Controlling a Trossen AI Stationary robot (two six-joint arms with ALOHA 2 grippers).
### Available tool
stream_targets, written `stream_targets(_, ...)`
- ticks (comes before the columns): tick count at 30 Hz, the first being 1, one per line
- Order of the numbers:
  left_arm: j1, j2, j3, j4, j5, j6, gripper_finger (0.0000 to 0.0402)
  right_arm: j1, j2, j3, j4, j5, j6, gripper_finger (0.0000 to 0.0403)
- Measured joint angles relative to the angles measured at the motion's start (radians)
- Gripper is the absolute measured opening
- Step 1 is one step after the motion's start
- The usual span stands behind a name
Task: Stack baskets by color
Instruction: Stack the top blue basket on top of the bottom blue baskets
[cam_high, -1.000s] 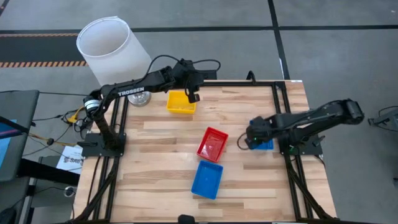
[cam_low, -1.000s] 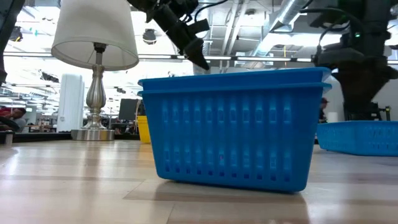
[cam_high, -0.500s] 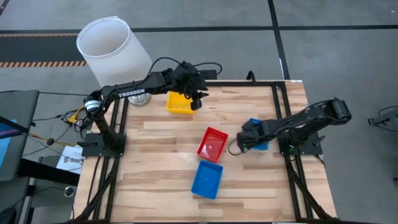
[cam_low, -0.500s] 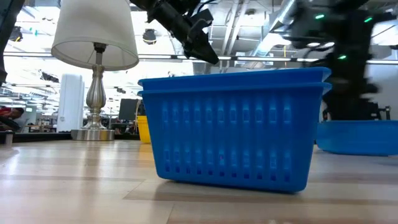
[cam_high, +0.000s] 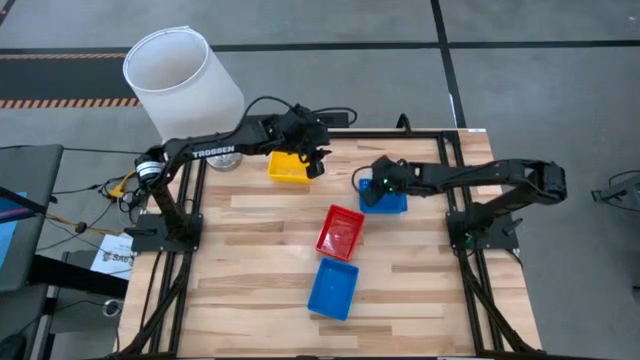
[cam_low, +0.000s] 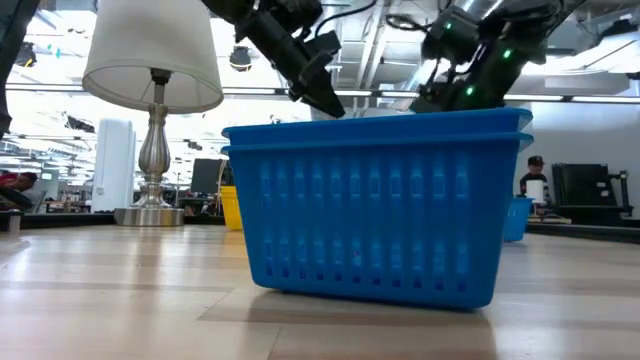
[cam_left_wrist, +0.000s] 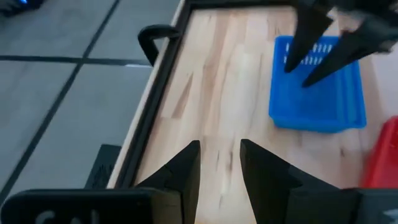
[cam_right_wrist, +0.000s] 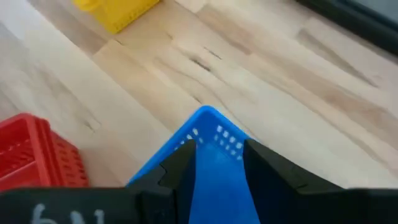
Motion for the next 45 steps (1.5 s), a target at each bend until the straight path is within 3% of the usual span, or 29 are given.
stream_targets(8, 0.005, 0.117, -0.030, 0.221, 0.201, 0.045, 0.0129, 0.105, -0.246, 0.042, -0.235, 0.001, 0.151, 0.0157)
stream_targets(10, -0.012, 0.165, -0.014, 0.276, 0.206, 0.016, 0.0149, 0.139, -0.303, 0.042, -0.260, 0.005, 0.182, 0.0157)
stream_targets(13, -0.046, 0.234, 0.033, 0.300, 0.132, -0.065, 0.0180, 0.185, -0.361, 0.042, -0.284, 0.035, 0.227, 0.0157)
stream_targets(18, -0.102, 0.336, 0.167, 0.212, 0.018, -0.074, 0.0209, 0.233, -0.400, 0.042, -0.301, 0.082, 0.233, 0.0157)
stream_targets(27, -0.160, 0.555, 0.553, -0.152, -0.196, -0.161, 0.0213, 0.238, -0.395, 0.042, -0.322, 0.082, 0.232, 0.0157)
stream_targets(33, -0.150, 0.681, 0.678, -0.251, -0.078, -0.139, 0.0213, 0.258, -0.389, 0.042, -0.373, 0.090, 0.227, 0.0157)
stream_targets(39, -0.150, 0.698, 0.683, -0.251, -0.113, -0.117, 0.0210, 0.292, -0.388, 0.042, -0.399, 0.125, 0.232, 0.0157)
stream_targets(45, -0.150, 0.699, 0.680, -0.266, -0.084, -0.076, 0.0144, 0.299, -0.388, 0.042, -0.400, 0.156, 0.228, 0.0157)
